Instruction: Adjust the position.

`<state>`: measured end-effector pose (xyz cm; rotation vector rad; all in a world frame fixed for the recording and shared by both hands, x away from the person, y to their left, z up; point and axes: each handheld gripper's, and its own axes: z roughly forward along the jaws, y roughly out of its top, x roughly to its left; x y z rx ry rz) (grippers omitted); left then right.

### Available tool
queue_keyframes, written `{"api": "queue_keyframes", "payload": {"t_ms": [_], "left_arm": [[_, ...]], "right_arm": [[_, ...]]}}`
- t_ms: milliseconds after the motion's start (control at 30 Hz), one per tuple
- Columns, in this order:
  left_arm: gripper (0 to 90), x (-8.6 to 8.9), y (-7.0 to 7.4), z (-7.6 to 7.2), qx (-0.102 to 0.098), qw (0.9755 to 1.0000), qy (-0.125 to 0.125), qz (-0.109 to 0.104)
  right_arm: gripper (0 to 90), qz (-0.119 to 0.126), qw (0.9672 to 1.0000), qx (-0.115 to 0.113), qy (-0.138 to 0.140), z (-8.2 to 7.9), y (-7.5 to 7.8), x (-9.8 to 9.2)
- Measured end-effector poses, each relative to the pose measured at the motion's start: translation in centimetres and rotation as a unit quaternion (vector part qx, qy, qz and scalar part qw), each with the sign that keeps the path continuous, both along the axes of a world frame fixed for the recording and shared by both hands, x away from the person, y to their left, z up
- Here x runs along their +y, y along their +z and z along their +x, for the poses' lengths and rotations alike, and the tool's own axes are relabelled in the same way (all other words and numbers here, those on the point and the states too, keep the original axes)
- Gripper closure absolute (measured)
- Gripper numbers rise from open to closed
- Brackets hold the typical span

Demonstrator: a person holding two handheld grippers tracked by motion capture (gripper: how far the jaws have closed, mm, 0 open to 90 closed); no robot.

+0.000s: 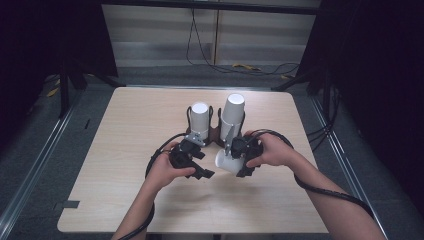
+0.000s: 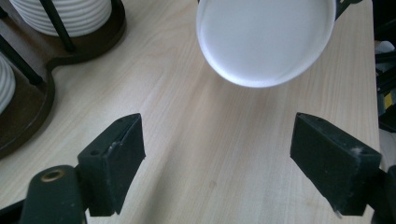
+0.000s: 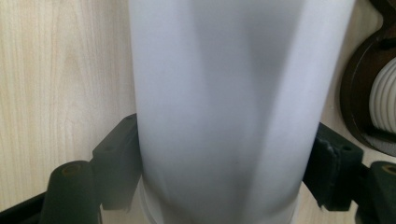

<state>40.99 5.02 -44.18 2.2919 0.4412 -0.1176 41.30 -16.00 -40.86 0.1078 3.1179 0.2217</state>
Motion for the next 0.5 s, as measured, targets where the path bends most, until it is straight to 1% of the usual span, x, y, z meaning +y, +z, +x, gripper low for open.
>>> {"api": "queue_keyframes", "payload": {"t_ms": [100, 167, 200, 400, 500], "left_arm": [[17.4, -0.06, 0.20, -0.09, -0.001, 1.0000, -0.004, -0.005], [17.4, -0.19, 0.25, -0.10, -0.003, 0.9999, -0.009, -0.003], [17.4, -0.27, 0.21, -0.15, -0.003, 1.0000, -0.008, -0.005], [17.5, -0.45, 0.27, -0.17, -0.006, 0.9999, -0.010, -0.005], [17.5, -0.42, 0.34, -0.13, -0.007, 0.9999, -0.007, -0.009]], "right_arm": [[23.5, 0.004, 1.0000, 0.000, -0.003, 0.00, 0.01, 0.11], [23.5, 0.005, 1.0000, -0.001, 0.004, 0.07, -0.04, 0.24], [23.5, 0.005, 1.0000, 0.000, 0.002, 0.03, -0.05, 0.32], [23.5, 0.005, 1.0000, 0.003, 0.007, -0.07, -0.19, 0.70], [23.5, 0.007, 0.9999, 0.005, 0.010, -0.05, -0.27, 0.75]]}}
